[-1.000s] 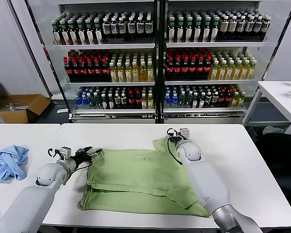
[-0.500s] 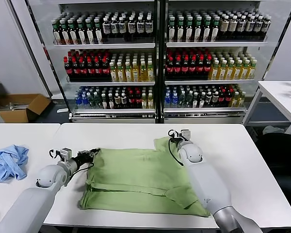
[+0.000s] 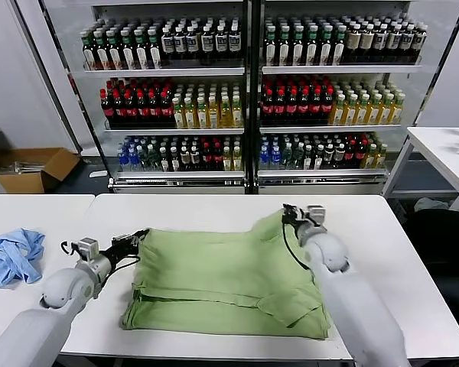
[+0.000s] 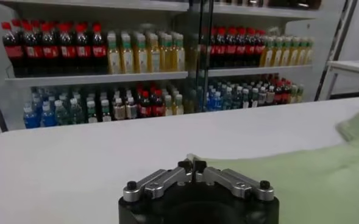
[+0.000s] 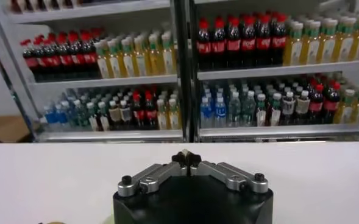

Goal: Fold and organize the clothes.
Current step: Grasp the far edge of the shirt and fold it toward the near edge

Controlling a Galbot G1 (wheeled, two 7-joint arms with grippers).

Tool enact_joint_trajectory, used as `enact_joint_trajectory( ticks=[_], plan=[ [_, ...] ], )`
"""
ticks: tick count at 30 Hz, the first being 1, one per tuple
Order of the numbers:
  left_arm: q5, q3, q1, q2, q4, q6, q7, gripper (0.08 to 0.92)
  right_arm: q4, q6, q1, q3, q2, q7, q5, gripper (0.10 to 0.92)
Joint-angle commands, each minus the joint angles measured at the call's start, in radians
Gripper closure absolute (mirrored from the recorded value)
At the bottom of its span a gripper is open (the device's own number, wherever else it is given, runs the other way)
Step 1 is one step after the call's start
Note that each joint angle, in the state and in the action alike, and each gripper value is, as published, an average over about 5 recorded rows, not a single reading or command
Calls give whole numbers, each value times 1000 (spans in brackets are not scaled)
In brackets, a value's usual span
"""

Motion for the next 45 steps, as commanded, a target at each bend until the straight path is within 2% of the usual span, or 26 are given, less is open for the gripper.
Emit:
enact_joint_trajectory(
  ticks=[1,10,19,31,38,45],
  plan=[
    [-51,-100,257,70,-239,-34,-67,916,463,-40,-365,97,-146,29,69,919],
    [10,-151,340,75,-272,53,-53,916,555,-40,-484,160,-167,46,46,919],
    [18,-218,441,73,-330,58,-8,916,621,-41,-588,204,-164,42,22,919],
    [16,-223,440,67,-336,108,12,916,696,-42,-737,257,-163,55,7,919],
    [46,-212,408,64,-292,132,30,916,714,-42,-792,247,-159,58,-29,919],
    [98,-211,396,46,-272,158,-28,916,647,-41,-794,232,-150,40,-80,919]
  ],
)
